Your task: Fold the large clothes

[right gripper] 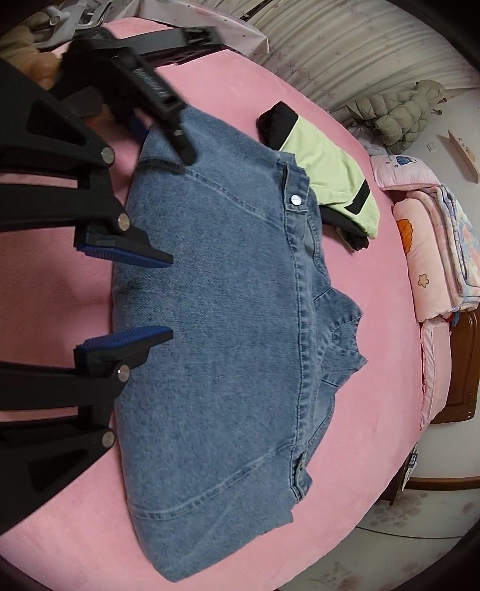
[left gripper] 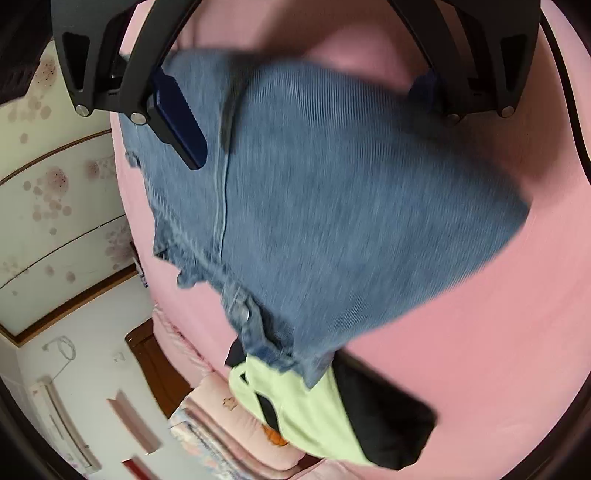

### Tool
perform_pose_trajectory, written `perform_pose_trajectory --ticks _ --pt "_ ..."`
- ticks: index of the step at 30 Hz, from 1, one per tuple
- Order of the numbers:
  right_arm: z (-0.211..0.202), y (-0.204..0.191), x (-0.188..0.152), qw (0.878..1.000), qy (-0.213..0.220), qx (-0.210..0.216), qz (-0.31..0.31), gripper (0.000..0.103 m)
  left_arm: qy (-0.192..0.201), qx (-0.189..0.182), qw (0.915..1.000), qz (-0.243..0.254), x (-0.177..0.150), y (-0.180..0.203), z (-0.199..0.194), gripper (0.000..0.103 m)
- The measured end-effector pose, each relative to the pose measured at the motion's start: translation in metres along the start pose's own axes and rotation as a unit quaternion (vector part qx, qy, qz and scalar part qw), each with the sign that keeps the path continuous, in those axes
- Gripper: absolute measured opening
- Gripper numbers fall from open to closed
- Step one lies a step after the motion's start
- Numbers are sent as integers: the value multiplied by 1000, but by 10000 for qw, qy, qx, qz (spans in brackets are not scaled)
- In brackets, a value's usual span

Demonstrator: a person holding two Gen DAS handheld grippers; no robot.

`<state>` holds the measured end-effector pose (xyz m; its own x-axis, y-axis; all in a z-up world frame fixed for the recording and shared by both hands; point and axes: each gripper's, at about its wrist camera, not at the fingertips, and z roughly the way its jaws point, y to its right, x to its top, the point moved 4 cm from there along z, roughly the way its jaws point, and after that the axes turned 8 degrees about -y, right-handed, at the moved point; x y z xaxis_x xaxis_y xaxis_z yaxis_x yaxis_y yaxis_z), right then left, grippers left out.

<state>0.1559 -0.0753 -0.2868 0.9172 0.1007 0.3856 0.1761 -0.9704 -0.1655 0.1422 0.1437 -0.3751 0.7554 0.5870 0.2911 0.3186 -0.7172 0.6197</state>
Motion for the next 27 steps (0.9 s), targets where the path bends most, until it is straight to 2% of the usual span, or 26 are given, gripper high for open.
perform_pose_trajectory --ticks 1,3,4,5,7,11,16,18,21,23,27 --pt "2 0 0 10000 23 -37 16 33 31 -82 9999 -50 7 -1 1 94" --pt "5 1 1 9999 70 -92 34 33 107 -167 9997 -165 18 -1 3 74" --pt "5 1 2 9998 110 -156 24 33 121 -166 9997 -162 23 -1 4 46" --pt "5 1 4 9996 162 -241 8 33 110 -110 9998 -126 27 -1 5 25" --pt "4 1 9 9991 251 -354 -4 33 74 32 10000 -15 32 3 1 17" --pt "-4 5 18 9975 482 -517 -41 30 139 271 9982 513 35 32 -15 12" --pt "0 11 34 9956 538 -737 -202 10 346 224 9916 1228 39 86 -39 11" --pt "7 12 37 9947 556 -802 -323 8 428 210 9876 1494 38 105 -47 10" --pt "36 19 35 9944 254 -913 -474 4 559 207 9805 1871 33 132 -52 10" --pt "64 29 26 9961 -127 -743 -456 3 533 173 9759 2108 27 147 -53 10" --pt "78 40 22 9986 -144 -312 -391 4 656 204 9631 2602 11 182 -50 10"
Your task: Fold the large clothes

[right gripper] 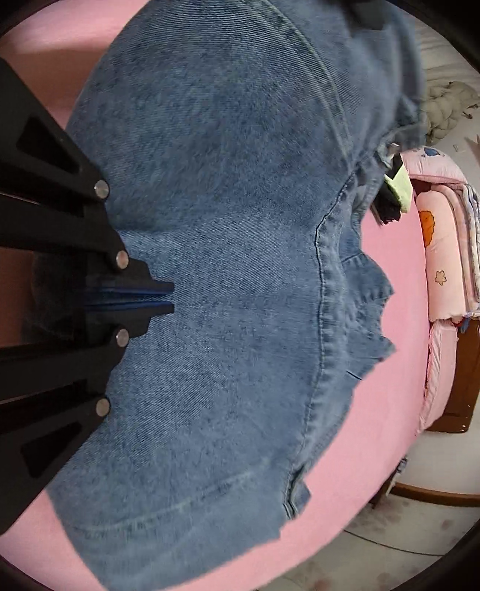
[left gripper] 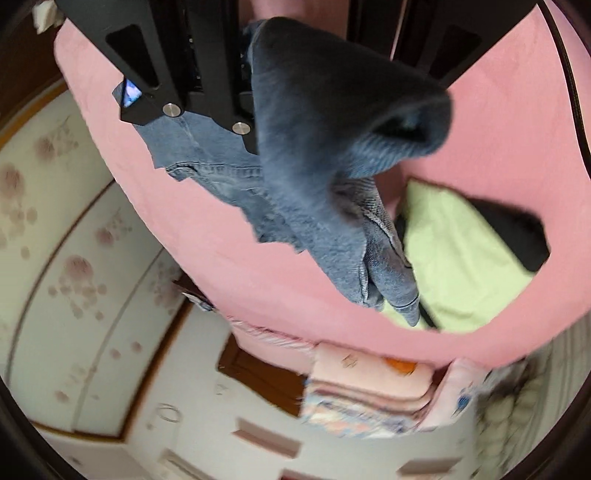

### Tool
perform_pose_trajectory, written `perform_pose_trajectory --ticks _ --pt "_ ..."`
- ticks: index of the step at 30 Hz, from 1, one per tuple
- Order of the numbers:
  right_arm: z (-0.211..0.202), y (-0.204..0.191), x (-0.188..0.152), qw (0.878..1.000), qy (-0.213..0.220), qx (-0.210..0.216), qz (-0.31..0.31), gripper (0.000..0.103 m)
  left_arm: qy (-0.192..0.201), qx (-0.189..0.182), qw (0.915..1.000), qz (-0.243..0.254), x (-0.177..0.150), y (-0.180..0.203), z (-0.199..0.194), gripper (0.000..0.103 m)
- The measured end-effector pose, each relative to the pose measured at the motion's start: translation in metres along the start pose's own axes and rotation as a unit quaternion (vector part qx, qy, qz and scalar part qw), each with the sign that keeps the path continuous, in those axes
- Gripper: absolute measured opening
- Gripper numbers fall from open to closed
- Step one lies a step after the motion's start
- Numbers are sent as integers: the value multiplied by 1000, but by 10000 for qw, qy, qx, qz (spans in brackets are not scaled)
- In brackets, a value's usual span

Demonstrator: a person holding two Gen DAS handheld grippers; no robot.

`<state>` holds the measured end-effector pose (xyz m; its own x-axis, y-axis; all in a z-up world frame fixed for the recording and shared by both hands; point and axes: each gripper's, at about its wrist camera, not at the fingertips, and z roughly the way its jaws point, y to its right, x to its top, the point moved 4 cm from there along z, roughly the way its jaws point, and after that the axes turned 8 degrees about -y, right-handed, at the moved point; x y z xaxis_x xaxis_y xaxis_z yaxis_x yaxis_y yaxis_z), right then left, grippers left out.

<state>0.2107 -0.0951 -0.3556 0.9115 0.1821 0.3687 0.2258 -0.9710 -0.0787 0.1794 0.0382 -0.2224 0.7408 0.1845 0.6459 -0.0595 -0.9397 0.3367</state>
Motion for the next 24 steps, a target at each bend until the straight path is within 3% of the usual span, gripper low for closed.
perform_pose_trajectory --ticks 3,6,9,13,15,18,21,22,24 --pt "-2 11 2 9987 -105 475 169 4 62 -66 9999 128 8 25 0 10" --pt "-16 32 6 9910 -269 1216 498 3 82 -112 9994 304 18 57 4 10" --pt "-50 62 8 9884 30 1303 778 3 54 -230 9979 609 23 102 13 10" --pt "-103 134 -10 9853 517 997 1284 3 -81 -476 9928 1100 8 172 35 10" --pt "-119 170 -26 9851 584 656 1478 3 -288 -681 9883 1333 -11 211 59 10" --pt "-126 206 -50 9852 523 259 1610 4 -712 -700 9795 1749 -48 250 102 11" --pt "-123 235 -76 9843 282 -81 1742 4 -1732 -355 9603 2157 -104 273 166 17" --pt "-121 244 -85 9829 180 -141 1825 4 -1935 -185 9559 2202 -115 275 177 22" --pt "-122 252 -93 9810 102 -177 1932 4 -1844 -42 9534 2389 -124 278 178 28"
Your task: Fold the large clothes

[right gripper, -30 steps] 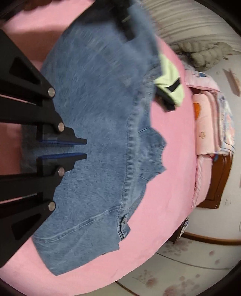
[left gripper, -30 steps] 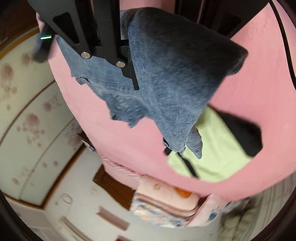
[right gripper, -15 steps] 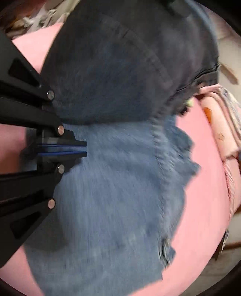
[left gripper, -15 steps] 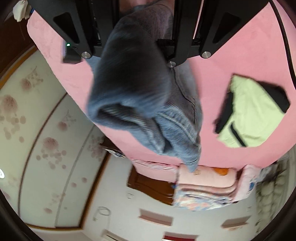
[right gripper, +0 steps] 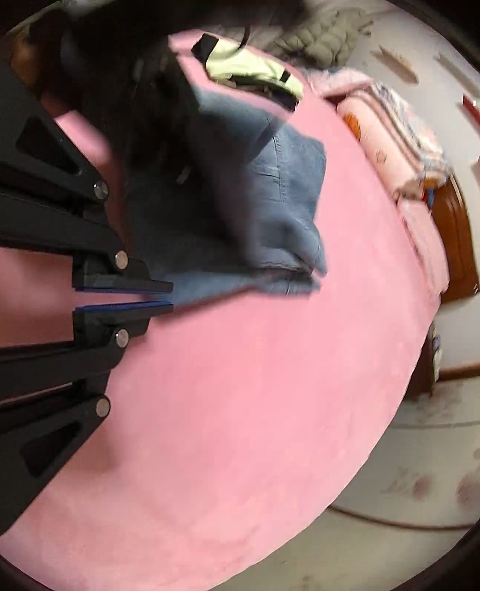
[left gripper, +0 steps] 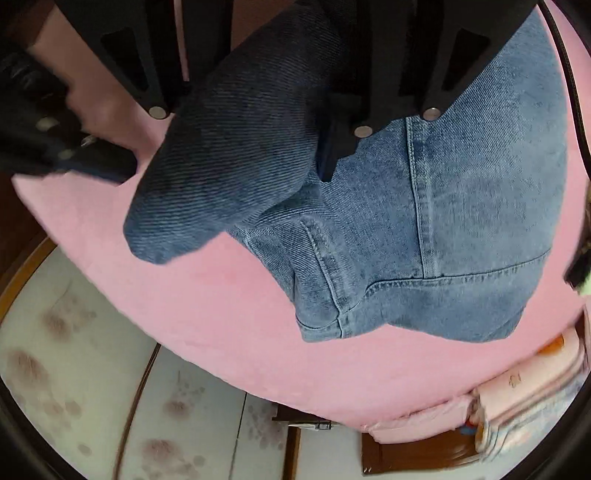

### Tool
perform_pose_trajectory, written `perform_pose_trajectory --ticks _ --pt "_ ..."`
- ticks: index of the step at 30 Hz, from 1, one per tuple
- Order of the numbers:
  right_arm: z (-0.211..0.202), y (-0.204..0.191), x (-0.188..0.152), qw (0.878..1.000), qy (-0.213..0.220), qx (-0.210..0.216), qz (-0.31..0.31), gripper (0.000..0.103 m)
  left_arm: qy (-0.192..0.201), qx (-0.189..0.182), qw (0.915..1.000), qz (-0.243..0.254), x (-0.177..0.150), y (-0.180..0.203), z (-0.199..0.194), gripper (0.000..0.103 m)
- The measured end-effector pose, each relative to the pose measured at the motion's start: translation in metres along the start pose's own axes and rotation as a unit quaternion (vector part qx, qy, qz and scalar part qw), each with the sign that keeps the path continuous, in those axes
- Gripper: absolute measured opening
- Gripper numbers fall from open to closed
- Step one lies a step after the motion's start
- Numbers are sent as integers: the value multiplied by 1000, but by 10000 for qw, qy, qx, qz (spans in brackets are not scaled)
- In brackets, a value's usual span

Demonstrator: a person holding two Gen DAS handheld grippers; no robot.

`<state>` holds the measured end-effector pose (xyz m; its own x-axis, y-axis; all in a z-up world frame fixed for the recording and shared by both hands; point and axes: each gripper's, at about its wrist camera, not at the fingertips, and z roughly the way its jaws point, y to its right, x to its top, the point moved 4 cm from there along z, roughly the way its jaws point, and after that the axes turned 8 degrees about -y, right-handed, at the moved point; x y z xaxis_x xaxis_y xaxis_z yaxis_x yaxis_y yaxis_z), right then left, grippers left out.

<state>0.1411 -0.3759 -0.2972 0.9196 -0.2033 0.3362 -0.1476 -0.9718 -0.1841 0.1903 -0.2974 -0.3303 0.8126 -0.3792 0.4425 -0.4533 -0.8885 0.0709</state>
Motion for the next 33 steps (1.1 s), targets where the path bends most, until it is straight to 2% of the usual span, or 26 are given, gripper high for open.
perform_pose_trajectory --ticks 2,6,7,10,12,13,15,18,20,22,24,25,27,28,30,33 --pt "-5 4 -2 9999 -45 60 93 4 94 -292 9994 146 1 6 -14 61" --pt "-15 7 -2 9990 -177 342 225 6 183 -791 9966 106 -3 4 -58 64" --pt "-20 4 -2 9986 -198 415 251 10 241 -813 9964 80 -6 -7 -73 64" --pt "-35 2 3 9971 -123 686 322 31 551 -787 9952 -160 -8 -33 -121 66" --pt "-50 -3 10 9946 -9 938 434 41 753 -551 9948 -415 -10 -60 -145 75" --pt "-52 -2 19 9932 10 1062 475 47 860 -305 9941 -588 -14 -76 -155 80" --pt "-54 -10 24 9911 -22 1244 478 51 887 75 9924 -851 -19 -101 -160 82" --pt "-35 -26 32 9912 -320 1242 337 51 414 585 9893 -1270 -28 -143 -135 82" --pt "-17 -34 31 9912 -580 1159 281 51 121 764 9864 -1449 -38 -160 -117 82" --pt "6 -38 29 9909 -941 905 337 51 37 818 9837 -1599 -44 -177 -99 82" --pt "23 -39 29 9884 -1129 889 495 50 -67 816 9806 -1779 -45 -188 -85 82" --pt "27 -41 30 9875 -1162 936 509 43 -92 739 9790 -1899 -42 -191 -78 82" --pt "23 -49 36 9912 -973 864 249 24 -101 662 9766 -2045 -42 -193 -71 82" --pt "16 -58 41 9940 -769 782 -56 21 -85 628 9761 -2077 -40 -193 -67 82" --pt "-5 -69 51 9953 -307 803 -441 19 -1 622 9772 -2029 -34 -186 -63 82" --pt "-41 -74 57 9905 548 858 -930 18 197 669 9808 -1821 -32 -173 -63 82"
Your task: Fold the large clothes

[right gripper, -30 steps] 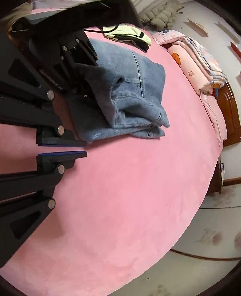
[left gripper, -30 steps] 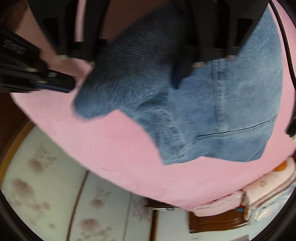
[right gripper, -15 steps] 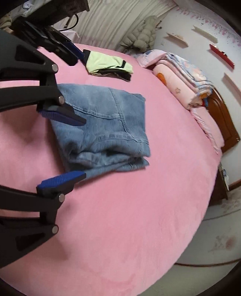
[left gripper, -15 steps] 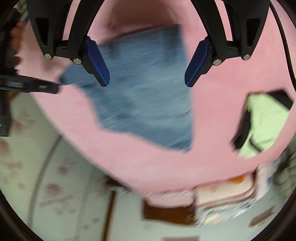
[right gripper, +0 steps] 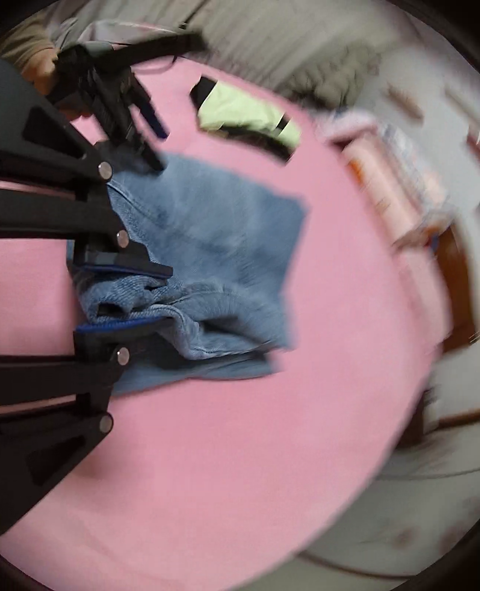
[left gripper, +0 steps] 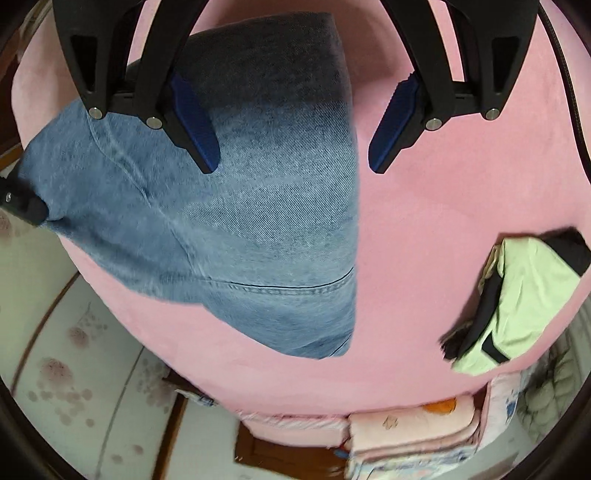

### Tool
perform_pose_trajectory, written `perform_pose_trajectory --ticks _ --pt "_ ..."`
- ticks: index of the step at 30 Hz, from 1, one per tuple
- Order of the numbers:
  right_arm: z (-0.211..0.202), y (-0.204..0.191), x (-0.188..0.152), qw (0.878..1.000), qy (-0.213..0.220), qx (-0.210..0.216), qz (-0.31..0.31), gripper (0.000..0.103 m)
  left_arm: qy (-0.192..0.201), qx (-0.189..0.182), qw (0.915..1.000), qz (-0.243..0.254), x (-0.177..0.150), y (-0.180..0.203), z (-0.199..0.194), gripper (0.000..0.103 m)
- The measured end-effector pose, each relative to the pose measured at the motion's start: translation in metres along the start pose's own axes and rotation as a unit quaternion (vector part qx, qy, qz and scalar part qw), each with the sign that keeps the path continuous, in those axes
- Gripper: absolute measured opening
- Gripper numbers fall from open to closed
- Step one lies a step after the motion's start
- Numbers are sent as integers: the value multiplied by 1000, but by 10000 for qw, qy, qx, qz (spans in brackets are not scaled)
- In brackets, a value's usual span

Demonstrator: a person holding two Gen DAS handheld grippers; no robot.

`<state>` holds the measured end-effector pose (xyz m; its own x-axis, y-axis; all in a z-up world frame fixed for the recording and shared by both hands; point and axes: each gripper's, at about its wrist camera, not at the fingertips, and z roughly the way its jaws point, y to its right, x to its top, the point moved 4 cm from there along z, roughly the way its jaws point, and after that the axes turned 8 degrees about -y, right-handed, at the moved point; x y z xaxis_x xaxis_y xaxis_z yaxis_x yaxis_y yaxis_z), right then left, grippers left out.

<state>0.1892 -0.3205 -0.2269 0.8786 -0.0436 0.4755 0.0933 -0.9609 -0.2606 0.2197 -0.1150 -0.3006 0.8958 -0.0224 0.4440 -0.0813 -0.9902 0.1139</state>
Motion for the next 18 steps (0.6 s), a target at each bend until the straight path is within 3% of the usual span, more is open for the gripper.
perform_pose_trajectory --ticks 2,5,8,10,12,16,18 --pt "14 12 -12 9993 -64 -360 -79 18 1 94 9998 164 -8 10 4 84" --pt "80 48 -60 9910 -1094 -684 365 22 -191 299 9983 469 -21 16 32 90" --pt "73 50 -62 9910 -933 -689 675 27 -18 356 9983 452 -19 14 27 92" --pt "59 46 -55 9903 -796 -773 834 34 -123 315 9982 504 -15 11 23 92" --pt "44 40 -49 9899 -669 -825 935 35 -271 245 9978 555 -9 10 16 91" --pt "19 23 -38 9934 -406 -747 766 35 -150 35 9976 668 6 13 -22 92" --pt "12 8 -23 9956 -219 -734 542 35 20 -111 9978 647 21 15 -42 98"
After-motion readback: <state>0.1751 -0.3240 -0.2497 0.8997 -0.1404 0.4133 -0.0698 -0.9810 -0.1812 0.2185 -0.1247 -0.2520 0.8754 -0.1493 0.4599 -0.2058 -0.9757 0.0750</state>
